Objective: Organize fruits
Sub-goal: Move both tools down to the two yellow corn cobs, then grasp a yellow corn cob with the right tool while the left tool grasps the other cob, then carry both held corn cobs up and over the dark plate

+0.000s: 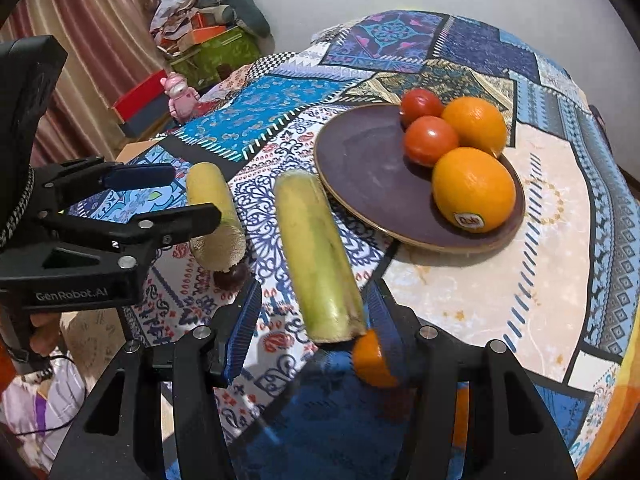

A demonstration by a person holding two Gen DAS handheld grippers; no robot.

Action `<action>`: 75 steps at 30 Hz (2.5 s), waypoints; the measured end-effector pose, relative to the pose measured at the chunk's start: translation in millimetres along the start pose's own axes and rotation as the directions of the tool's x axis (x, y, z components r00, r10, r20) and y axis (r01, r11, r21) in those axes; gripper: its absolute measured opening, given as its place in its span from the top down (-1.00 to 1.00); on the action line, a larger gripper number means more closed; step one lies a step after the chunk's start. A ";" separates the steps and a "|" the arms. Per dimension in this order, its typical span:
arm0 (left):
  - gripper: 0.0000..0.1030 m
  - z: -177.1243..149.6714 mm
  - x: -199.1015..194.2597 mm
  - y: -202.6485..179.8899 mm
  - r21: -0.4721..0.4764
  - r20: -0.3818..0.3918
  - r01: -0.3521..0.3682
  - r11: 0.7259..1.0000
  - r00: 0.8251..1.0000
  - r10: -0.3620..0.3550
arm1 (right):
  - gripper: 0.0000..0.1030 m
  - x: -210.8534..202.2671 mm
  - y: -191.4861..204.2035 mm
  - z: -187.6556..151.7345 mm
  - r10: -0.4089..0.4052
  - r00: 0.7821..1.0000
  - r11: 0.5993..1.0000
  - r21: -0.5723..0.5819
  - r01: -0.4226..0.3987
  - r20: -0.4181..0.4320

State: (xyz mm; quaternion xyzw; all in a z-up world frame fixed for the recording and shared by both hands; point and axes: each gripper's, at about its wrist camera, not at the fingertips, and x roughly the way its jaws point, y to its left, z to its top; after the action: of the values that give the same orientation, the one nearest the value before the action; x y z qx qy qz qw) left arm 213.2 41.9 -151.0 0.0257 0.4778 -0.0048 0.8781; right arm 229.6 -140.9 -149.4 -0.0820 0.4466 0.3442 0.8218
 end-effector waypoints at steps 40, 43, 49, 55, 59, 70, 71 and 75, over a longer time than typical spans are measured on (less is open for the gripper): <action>0.26 17.8 58.1 29.8 -0.178 -0.084 0.087 0.980 0.991 -0.103 | 0.24 35.9 -3.9 17.7 0.014 0.998 1.000 0.009 -0.013 -0.062; 0.33 15.1 55.4 42.5 -0.181 -0.086 0.091 0.979 0.991 -0.107 | 0.29 34.1 -1.6 17.8 0.027 0.998 1.000 0.014 -0.026 -0.059; 0.33 -4.5 38.1 51.0 -0.132 -0.086 0.082 0.988 0.992 -0.094 | 0.34 30.0 3.3 15.6 0.061 0.996 0.997 0.045 -0.058 -0.066; 0.33 -27.1 18.4 50.6 -0.085 -0.095 0.099 0.991 0.990 -0.107 | 0.33 31.2 11.4 17.2 0.044 0.996 0.999 0.012 -0.043 -0.081; 0.33 -28.2 20.5 45.9 -0.068 -0.111 0.087 0.994 0.989 -0.094 | 0.29 40.1 12.1 23.8 0.033 0.995 0.999 0.004 -0.033 -0.092; 0.33 -15.7 43.4 43.4 -0.074 -0.076 0.080 0.994 0.993 -0.086 | 0.33 50.4 13.4 30.6 0.027 0.996 0.999 -0.023 -0.029 -0.082; 0.33 -16.5 42.9 42.4 -0.069 -0.070 0.077 0.995 0.994 -0.082 | 0.33 49.7 13.3 30.1 0.027 0.997 0.999 -0.022 -0.029 -0.076; 0.34 -17.3 38.6 41.9 -0.077 -0.065 0.084 0.994 0.994 -0.089 | 0.34 44.9 15.7 30.2 0.018 0.998 0.999 -0.033 -0.020 -0.062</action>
State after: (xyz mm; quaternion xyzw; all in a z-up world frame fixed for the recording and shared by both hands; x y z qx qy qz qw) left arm 221.0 85.3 -191.1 -0.0273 0.5080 -0.0242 0.8606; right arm 256.4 -93.7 -164.4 -0.1023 0.4667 0.3569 0.8027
